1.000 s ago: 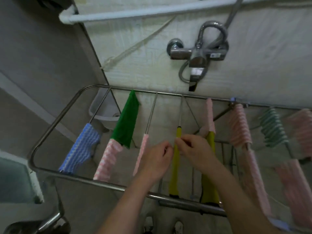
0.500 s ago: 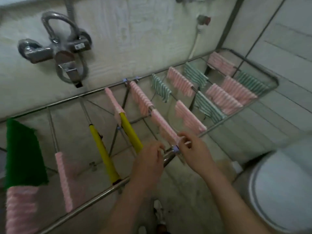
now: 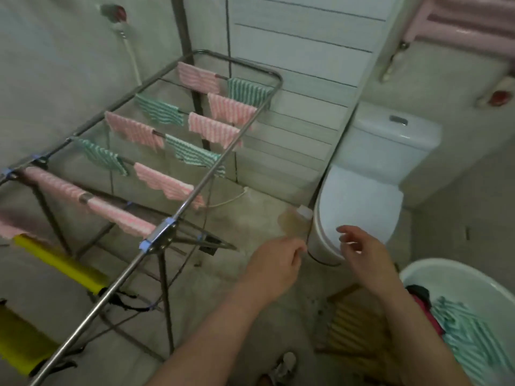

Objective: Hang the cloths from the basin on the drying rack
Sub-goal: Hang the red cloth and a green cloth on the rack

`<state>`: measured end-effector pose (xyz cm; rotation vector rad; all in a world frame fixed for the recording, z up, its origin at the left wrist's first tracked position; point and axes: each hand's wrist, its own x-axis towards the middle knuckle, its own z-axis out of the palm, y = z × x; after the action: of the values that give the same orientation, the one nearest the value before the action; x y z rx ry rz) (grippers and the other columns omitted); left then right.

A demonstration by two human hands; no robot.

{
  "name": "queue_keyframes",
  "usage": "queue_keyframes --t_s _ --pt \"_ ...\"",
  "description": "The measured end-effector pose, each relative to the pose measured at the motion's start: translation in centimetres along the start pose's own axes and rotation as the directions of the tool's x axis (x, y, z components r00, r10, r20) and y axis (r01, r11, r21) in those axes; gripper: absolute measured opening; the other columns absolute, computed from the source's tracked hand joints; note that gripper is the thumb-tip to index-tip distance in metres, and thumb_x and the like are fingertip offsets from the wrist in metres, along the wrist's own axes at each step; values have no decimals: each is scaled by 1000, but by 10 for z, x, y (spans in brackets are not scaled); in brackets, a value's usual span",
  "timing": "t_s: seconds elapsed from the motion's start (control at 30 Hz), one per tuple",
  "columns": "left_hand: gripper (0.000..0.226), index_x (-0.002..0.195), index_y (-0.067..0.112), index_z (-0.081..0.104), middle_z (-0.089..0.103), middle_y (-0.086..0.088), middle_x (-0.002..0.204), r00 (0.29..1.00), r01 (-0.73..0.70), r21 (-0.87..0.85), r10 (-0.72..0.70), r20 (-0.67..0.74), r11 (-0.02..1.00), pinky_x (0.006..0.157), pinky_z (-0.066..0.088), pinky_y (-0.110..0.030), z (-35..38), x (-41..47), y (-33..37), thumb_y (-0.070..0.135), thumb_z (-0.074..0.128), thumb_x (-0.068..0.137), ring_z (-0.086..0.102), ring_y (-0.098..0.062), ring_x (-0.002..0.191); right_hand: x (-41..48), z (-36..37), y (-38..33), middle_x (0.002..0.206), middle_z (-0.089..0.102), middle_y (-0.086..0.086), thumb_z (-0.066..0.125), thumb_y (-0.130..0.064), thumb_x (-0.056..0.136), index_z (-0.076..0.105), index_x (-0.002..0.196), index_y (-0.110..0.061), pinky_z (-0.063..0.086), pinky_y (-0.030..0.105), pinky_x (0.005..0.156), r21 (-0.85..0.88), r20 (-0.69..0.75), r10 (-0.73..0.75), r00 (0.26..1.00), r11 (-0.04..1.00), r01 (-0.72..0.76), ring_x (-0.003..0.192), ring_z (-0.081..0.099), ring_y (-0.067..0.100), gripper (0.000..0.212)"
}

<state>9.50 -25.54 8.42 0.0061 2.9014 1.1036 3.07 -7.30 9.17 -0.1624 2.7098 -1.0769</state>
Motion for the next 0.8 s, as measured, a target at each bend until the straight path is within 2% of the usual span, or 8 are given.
queue_keyframes --t_s 0.13,0.23,0.33,0.47,0.57,0.63,0.7,0.8 --pt "25 110 17 63 64 -10 110 978 -111 50 100 181 993 85 48 -34 57 43 47 13 46 91 59 -27 99 1 -40 82 104 65 4 56 -9 91 58 124 -18 40 25 76 12 -77 126 989 992 -126 95 63 24 34" --pt "31 116 17 62 60 -9 120 931 -231 90 193 311 969 89 43 -30 104 70 78 10 48 89 55 -27 109 0 -61 138 115 63 10 55 -9 91 53 130 -17 39 26 80 79 -113 277 954 960 -269 98 61 27 40" --pt "33 116 15 62 58 -8 119 863 -341 119 260 433 932 91 42 -32 154 90 105 9 48 88 51 -26 111 -1 -75 197 127 58 13 55 -12 90 45 137 -17 38 28 89 101 -83 433 897 900 -425 114 57 30 48" --pt "32 113 9 62 56 -11 115 719 -554 217 330 612 804 93 41 -35 216 102 129 4 51 83 49 -28 109 -11 -76 256 138 51 17 59 -21 89 40 141 -14 38 39 103 128 -45 573 818 816 -564 126 49 34 56" --pt "26 106 7 63 56 -12 113 602 -661 273 276 749 699 90 41 -38 254 102 137 3 51 83 48 -29 105 -20 -61 299 141 49 15 59 -16 86 32 145 -16 41 42 103 143 42 621 782 771 -620 124 51 33 66" --pt "23 103 5 62 57 -13 112 539 -709 288 230 810 644 91 41 -39 277 98 139 2 51 84 49 -29 105 -27 -47 323 135 54 15 60 -9 81 37 142 -16 45 41 98 147 72 616 784 771 -620 117 56 32 66" --pt "26 110 5 56 54 -15 117 539 -672 278 197 819 686 93 44 -42 294 94 140 3 49 85 49 -31 109 -30 -35 335 118 63 12 63 -10 79 55 126 -14 48 33 87 125 23 590 807 799 -588 105 61 31 47" --pt "55 140 13 32 39 -13 135 668 -345 192 97 738 919 91 46 -42 319 94 146 9 51 88 52 -34 110 -35 -33 342 96 72 8 71 -12 78 69 99 -12 50 32 78 246 134 541 830 793 -557 90 66 25 21"
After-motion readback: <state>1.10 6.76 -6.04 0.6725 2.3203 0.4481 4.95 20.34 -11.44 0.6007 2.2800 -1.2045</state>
